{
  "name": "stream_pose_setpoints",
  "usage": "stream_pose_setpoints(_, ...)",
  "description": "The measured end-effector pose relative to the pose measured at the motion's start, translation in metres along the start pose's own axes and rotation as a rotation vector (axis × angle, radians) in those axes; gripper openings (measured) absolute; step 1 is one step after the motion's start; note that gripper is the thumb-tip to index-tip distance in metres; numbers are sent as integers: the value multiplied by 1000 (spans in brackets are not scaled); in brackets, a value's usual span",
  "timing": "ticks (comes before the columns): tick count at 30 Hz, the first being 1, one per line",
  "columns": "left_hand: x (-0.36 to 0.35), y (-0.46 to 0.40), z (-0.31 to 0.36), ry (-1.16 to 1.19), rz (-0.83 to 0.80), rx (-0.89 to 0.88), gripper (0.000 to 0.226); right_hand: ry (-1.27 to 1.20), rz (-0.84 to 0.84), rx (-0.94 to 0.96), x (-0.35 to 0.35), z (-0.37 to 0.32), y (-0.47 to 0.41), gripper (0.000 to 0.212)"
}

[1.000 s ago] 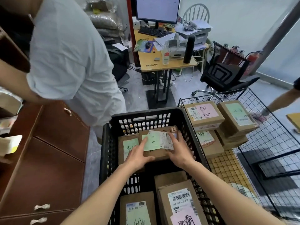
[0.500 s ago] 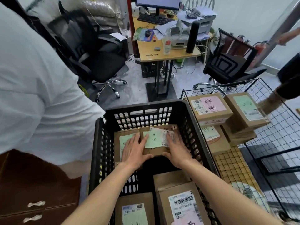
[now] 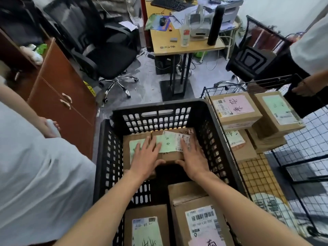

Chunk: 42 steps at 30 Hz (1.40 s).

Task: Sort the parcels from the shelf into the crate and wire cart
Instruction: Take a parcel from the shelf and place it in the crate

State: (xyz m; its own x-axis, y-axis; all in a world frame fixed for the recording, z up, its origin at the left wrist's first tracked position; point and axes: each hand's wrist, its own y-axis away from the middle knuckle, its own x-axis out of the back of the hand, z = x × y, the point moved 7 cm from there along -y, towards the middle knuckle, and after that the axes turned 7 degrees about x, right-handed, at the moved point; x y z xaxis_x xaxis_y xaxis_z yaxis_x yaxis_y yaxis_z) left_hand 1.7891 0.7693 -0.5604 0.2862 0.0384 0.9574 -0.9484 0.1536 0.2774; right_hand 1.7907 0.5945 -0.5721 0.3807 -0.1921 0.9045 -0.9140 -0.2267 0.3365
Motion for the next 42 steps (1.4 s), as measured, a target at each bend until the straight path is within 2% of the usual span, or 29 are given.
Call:
stream_pose_setpoints(6,17,3,-8,66,-17,18,93,-98,-4,-1,11,-3,7,94)
stream_pose_setpoints(10,25,25,-18,6,-45,-39,104,-133,-10,53,20,-12,24,80)
stream_pose_setpoints(14,28,48,-18,-126,-144,-104,115,-145,-122,58,30,-17,44,77)
stream_pose_setpoints(19,45,73,-12,-142,-195,-123,103,-246,-265,82,44,-22,70,80)
stream_pose_setpoints(23,52,90,-8,-156,-199,-143,96,-212,-365,96,51,-28,93,84)
stream_pose_setpoints(29,64,112,7,-22,-143,-99,82,-200,-308,62,57,-25,123,85)
stream_pose_setpoints(34,62,140,25,122,-145,-33,76,-282,-226,12,58,-16,152,89)
stream_pose_setpoints(42,49,201,65,350,-192,119,77,-374,-260,-13,57,-13,189,104)
